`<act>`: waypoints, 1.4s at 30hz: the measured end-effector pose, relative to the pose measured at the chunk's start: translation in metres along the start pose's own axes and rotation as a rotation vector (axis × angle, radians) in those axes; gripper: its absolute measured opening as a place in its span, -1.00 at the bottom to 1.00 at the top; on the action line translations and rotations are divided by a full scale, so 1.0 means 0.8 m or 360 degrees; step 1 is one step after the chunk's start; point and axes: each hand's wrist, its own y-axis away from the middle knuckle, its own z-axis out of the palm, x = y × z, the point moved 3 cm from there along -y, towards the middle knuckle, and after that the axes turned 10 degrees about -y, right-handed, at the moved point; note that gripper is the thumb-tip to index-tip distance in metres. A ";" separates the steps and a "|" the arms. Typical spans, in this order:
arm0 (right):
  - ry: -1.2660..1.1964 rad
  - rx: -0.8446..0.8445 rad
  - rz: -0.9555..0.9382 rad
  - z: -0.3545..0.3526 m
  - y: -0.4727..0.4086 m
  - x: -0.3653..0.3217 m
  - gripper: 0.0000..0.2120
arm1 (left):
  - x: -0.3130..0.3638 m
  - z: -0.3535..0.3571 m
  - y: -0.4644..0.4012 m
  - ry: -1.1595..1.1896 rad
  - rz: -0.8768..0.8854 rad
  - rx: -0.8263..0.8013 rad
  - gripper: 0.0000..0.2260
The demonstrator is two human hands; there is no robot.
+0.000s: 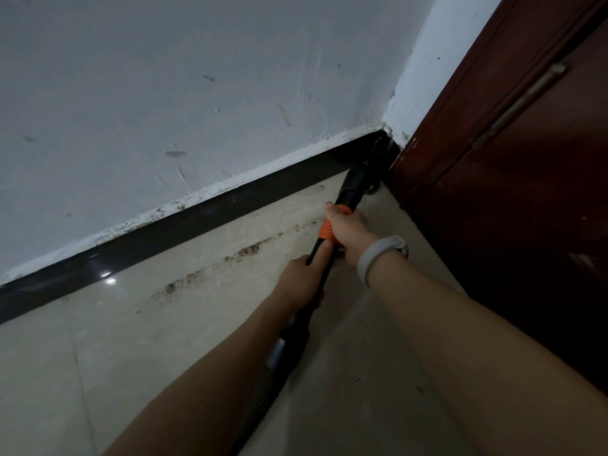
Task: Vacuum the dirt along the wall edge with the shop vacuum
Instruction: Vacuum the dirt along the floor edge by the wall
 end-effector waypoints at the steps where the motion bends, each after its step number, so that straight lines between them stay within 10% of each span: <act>1: 0.0020 -0.0007 0.0001 0.005 0.006 0.005 -0.55 | -0.007 -0.002 0.005 0.0026 -0.0004 0.0013 -0.53; 34: 0.0416 -0.0914 0.0354 0.361 0.335 0.259 -0.39 | -0.349 -0.239 0.347 0.0207 -0.0498 0.0746 -0.49; 42: 0.0656 -0.0815 0.0414 0.372 0.325 0.278 -0.61 | -0.383 -0.246 0.346 0.0395 -0.0590 0.0582 -0.41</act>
